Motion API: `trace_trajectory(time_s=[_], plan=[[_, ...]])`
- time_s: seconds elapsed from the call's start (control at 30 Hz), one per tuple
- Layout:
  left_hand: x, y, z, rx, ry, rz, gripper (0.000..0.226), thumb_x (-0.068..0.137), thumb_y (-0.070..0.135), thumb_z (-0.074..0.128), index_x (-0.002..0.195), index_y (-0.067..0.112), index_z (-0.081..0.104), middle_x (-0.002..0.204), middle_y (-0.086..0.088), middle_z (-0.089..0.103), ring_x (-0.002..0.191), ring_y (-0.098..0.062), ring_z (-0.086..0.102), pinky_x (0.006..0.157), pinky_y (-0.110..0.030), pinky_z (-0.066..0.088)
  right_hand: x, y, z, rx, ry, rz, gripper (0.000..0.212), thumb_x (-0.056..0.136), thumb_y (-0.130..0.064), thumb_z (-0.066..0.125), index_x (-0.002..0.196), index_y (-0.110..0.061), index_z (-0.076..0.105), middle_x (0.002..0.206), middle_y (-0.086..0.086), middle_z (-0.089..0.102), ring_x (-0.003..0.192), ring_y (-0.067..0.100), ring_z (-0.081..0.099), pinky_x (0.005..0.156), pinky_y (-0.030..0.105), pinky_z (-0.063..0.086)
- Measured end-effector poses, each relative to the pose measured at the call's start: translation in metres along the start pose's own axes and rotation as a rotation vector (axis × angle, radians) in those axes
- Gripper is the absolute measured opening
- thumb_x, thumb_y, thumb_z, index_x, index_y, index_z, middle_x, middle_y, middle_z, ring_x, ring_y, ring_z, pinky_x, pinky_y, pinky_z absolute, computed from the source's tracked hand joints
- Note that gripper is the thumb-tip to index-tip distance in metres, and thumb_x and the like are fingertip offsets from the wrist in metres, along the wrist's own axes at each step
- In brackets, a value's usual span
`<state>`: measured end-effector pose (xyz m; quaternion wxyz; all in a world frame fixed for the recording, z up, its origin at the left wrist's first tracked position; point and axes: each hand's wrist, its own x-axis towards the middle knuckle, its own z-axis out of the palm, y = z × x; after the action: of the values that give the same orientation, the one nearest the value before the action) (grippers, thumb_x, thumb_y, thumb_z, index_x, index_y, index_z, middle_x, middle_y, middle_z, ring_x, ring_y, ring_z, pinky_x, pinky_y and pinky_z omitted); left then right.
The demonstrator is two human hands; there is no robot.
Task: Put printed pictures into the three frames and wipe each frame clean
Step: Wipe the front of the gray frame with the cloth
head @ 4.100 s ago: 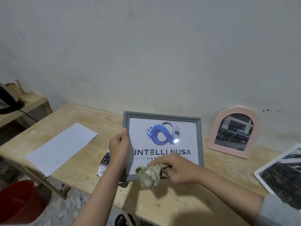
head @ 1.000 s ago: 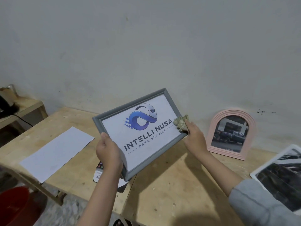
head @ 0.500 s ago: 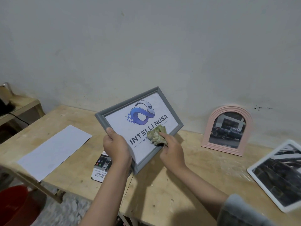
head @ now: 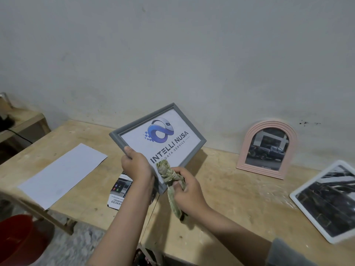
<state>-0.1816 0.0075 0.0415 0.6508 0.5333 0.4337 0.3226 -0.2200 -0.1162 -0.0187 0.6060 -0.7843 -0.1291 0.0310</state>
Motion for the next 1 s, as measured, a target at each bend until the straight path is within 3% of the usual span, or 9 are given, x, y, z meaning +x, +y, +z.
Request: trace_trajectory(time_s=[0.1, 0.3, 0.37, 0.53, 0.63, 0.77, 0.87, 0.93, 1.0], plan=[[0.006, -0.002, -0.001, -0.018, 0.004, -0.029, 0.042, 0.101, 0.040, 0.032, 0.072, 0.011, 0.041, 0.068, 0.002, 0.045, 0.057, -0.014, 0.041, 0.052, -0.028, 0.032, -0.001, -0.008, -0.001, 0.125, -0.089, -0.017, 0.032, 0.088, 0.002, 0.049, 0.103, -0.023, 0.063, 0.098, -0.009, 0.068, 0.090, -0.003, 0.061, 0.080, 0.011, 0.044], [0.015, -0.009, -0.004, -0.041, -0.029, -0.038, 0.042, 0.100, 0.043, 0.032, 0.071, 0.015, 0.042, 0.072, 0.002, 0.050, 0.065, -0.019, 0.046, 0.062, -0.030, 0.039, 0.023, -0.008, -0.020, 0.363, -0.203, 0.174, 0.029, 0.069, -0.008, 0.057, 0.097, -0.010, 0.066, 0.092, 0.012, 0.067, 0.082, 0.022, 0.062, 0.077, 0.034, 0.049], [0.015, -0.009, -0.006, -0.033, -0.045, -0.017, 0.042, 0.100, 0.042, 0.032, 0.069, 0.015, 0.039, 0.070, 0.002, 0.048, 0.063, -0.017, 0.044, 0.059, -0.029, 0.037, 0.033, -0.013, -0.029, 0.322, -0.194, 0.159, 0.026, 0.071, -0.005, 0.058, 0.094, -0.012, 0.067, 0.090, 0.011, 0.068, 0.080, 0.022, 0.063, 0.075, 0.033, 0.050], [0.007, -0.008, -0.014, -0.019, -0.129, 0.046, 0.041, 0.101, 0.040, 0.033, 0.069, 0.016, 0.038, 0.070, 0.002, 0.047, 0.062, -0.014, 0.043, 0.058, -0.028, 0.036, 0.062, -0.050, -0.037, 0.098, -0.095, -0.054, 0.035, 0.088, 0.005, 0.048, 0.094, -0.026, 0.062, 0.092, -0.005, 0.067, 0.084, 0.007, 0.062, 0.073, 0.016, 0.048], [-0.002, -0.011, -0.018, 0.007, -0.181, 0.111, 0.039, 0.101, 0.037, 0.035, 0.069, 0.015, 0.040, 0.068, 0.002, 0.048, 0.061, -0.013, 0.044, 0.057, -0.029, 0.035, 0.075, -0.075, -0.030, -0.047, -0.032, -0.293, 0.039, 0.085, 0.009, 0.044, 0.107, -0.019, 0.061, 0.100, -0.007, 0.065, 0.093, 0.000, 0.059, 0.078, 0.006, 0.044], [-0.008, -0.014, -0.021, 0.046, -0.270, 0.279, 0.041, 0.101, 0.029, 0.039, 0.063, 0.016, 0.034, 0.060, 0.002, 0.036, 0.054, -0.009, 0.032, 0.053, -0.026, 0.028, 0.096, -0.080, -0.011, -0.262, -0.021, -0.645, 0.056, 0.074, 0.017, 0.042, 0.122, -0.004, 0.060, 0.122, 0.008, 0.062, 0.116, 0.015, 0.055, 0.099, 0.026, 0.045], [-0.008, -0.008, -0.025, 0.058, -0.313, 0.352, 0.044, 0.101, 0.028, 0.038, 0.059, 0.017, 0.031, 0.056, 0.005, 0.030, 0.049, -0.005, 0.028, 0.051, -0.025, 0.024, 0.102, -0.074, 0.003, -0.420, -0.077, -0.757, 0.068, 0.066, 0.015, 0.035, 0.129, -0.003, 0.055, 0.142, 0.015, 0.046, 0.135, 0.028, 0.039, 0.104, 0.029, 0.041], [-0.006, -0.003, -0.027, -0.006, -0.337, 0.331, 0.045, 0.102, 0.037, 0.032, 0.066, 0.017, 0.049, 0.063, 0.006, 0.046, 0.061, -0.005, 0.043, 0.062, -0.028, 0.036, 0.099, -0.068, 0.008, -0.475, -0.076, -0.831, 0.069, 0.066, 0.015, 0.035, 0.130, -0.001, 0.054, 0.144, 0.018, 0.041, 0.137, 0.034, 0.034, 0.105, 0.037, 0.041], [0.004, -0.004, -0.026, -0.132, -0.431, 0.285, 0.050, 0.098, 0.053, 0.025, 0.091, 0.025, 0.066, 0.092, 0.011, 0.065, 0.094, -0.009, 0.059, 0.087, -0.029, 0.044, 0.095, -0.066, 0.013, -0.496, -0.094, -0.882, 0.070, 0.065, 0.018, 0.038, 0.130, 0.001, 0.053, 0.144, 0.022, 0.040, 0.137, 0.037, 0.032, 0.110, 0.045, 0.035]])
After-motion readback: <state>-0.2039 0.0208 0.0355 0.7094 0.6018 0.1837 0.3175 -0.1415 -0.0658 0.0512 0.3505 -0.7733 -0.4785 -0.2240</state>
